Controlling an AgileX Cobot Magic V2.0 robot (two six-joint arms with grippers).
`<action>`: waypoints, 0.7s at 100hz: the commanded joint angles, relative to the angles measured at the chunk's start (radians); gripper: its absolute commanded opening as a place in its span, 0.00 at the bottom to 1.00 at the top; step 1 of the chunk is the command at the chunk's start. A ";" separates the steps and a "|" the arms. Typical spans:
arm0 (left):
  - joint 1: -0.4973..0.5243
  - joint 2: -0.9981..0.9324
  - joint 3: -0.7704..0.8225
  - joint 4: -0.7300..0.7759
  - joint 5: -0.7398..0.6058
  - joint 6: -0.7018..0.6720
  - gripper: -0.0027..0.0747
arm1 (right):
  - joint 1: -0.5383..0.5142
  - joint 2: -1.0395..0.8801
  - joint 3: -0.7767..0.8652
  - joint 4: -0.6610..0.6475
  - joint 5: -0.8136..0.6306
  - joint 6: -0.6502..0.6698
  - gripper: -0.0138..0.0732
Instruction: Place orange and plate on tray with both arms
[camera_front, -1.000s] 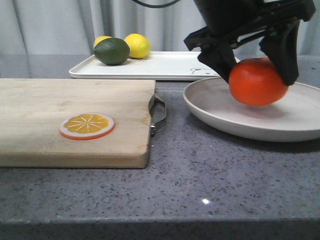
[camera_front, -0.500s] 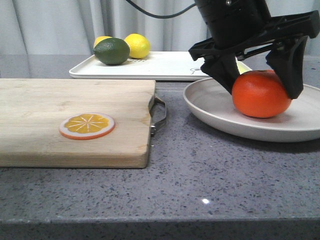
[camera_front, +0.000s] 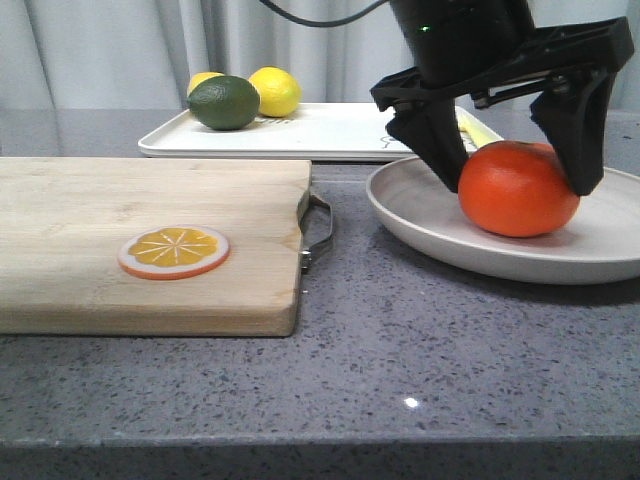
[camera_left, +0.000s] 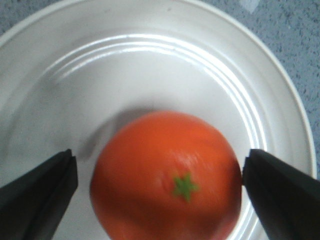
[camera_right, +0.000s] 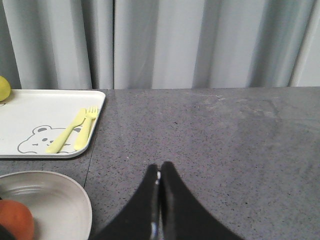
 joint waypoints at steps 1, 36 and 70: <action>-0.009 -0.062 -0.033 -0.017 0.000 -0.007 0.91 | 0.002 0.016 -0.034 -0.003 -0.085 -0.001 0.09; -0.009 -0.062 -0.161 -0.013 0.052 -0.007 0.90 | 0.002 0.016 -0.034 -0.003 -0.085 -0.001 0.09; -0.003 -0.095 -0.244 0.001 0.144 -0.033 0.90 | 0.002 0.016 -0.034 -0.003 -0.085 -0.001 0.09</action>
